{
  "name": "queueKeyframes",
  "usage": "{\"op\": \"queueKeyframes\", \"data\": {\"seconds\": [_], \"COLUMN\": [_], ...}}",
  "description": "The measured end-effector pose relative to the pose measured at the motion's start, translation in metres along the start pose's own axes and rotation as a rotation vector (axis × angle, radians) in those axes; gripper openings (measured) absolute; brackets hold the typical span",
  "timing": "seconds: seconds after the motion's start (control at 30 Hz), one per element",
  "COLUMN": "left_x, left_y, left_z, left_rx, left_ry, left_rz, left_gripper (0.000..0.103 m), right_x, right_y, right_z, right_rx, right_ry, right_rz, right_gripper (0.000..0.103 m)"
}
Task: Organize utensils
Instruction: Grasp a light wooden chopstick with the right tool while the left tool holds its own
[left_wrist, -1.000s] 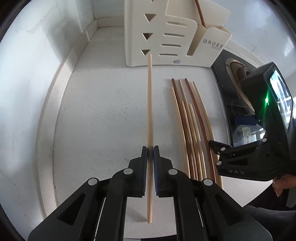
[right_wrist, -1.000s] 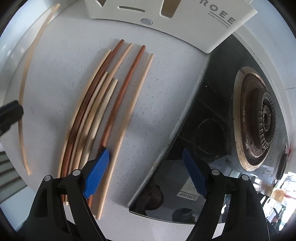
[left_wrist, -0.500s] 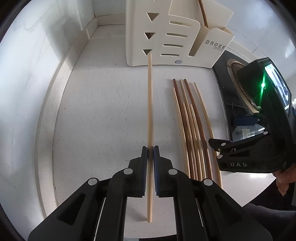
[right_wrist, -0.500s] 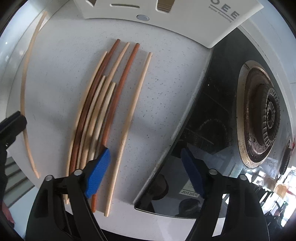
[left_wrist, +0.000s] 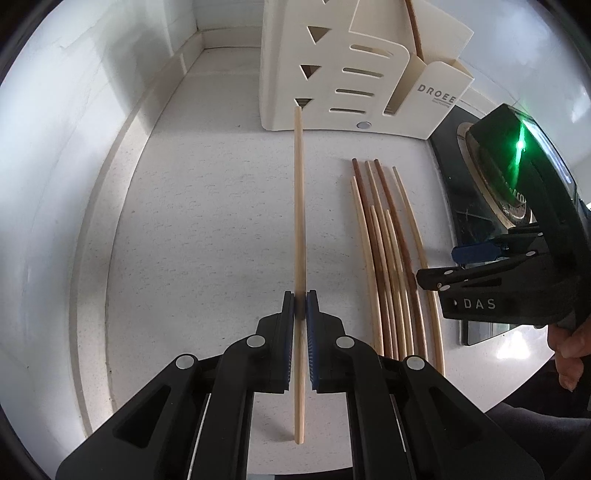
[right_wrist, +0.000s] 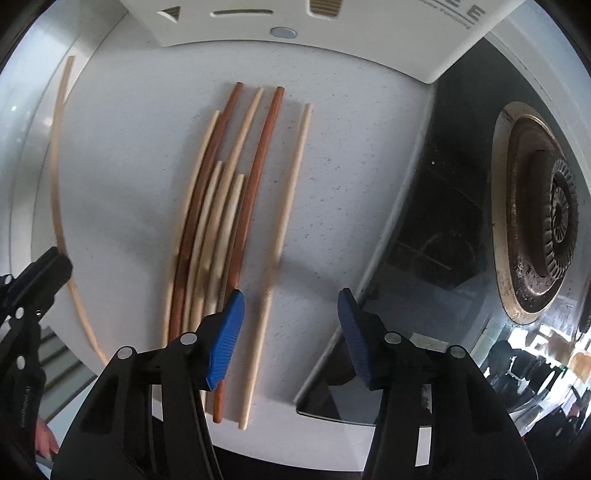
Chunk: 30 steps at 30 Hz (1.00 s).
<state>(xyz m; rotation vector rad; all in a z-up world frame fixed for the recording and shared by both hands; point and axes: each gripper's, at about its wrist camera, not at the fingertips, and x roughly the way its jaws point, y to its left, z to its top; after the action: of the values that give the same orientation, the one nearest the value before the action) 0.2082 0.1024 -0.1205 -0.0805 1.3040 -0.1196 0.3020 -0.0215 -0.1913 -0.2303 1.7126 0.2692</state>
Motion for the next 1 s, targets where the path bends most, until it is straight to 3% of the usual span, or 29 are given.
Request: {"op": "queueKeyframes", "data": {"seconds": [0.5,0.57,0.6,0.63,0.8,1.0], "left_x": [0.006,0.006,0.005,0.005,0.004,0.003], "left_y": [-0.008,-0.009,-0.008,-0.008,-0.008,-0.008], "left_z": [0.001,0.001,0.001,0.002,0.002,0.001], "left_rx": [0.022,0.023,0.024,0.024,0.019,0.015], "left_ry": [0.009,0.011,0.009,0.007,0.007,0.012], "left_rz": [-0.01,-0.013,-0.014,-0.014,-0.012,-0.008], "left_gripper": [0.006,0.006,0.006,0.006,0.006,0.006], "right_x": [0.004,0.001,0.01,0.01,0.009,0.006], "right_y": [-0.011,-0.009,-0.008,-0.008,-0.001,-0.01], "right_z": [0.005,0.01,0.0,0.001,-0.006,-0.008], "right_rx": [0.019,0.019,0.019,0.021,0.016,0.04], "right_ry": [0.04,0.039,0.04,0.047,0.039,0.018], "right_rz": [-0.017,-0.016,-0.013,-0.002,0.017,0.071], "right_gripper": [0.045,0.034,0.021,0.017,0.008,0.007]}}
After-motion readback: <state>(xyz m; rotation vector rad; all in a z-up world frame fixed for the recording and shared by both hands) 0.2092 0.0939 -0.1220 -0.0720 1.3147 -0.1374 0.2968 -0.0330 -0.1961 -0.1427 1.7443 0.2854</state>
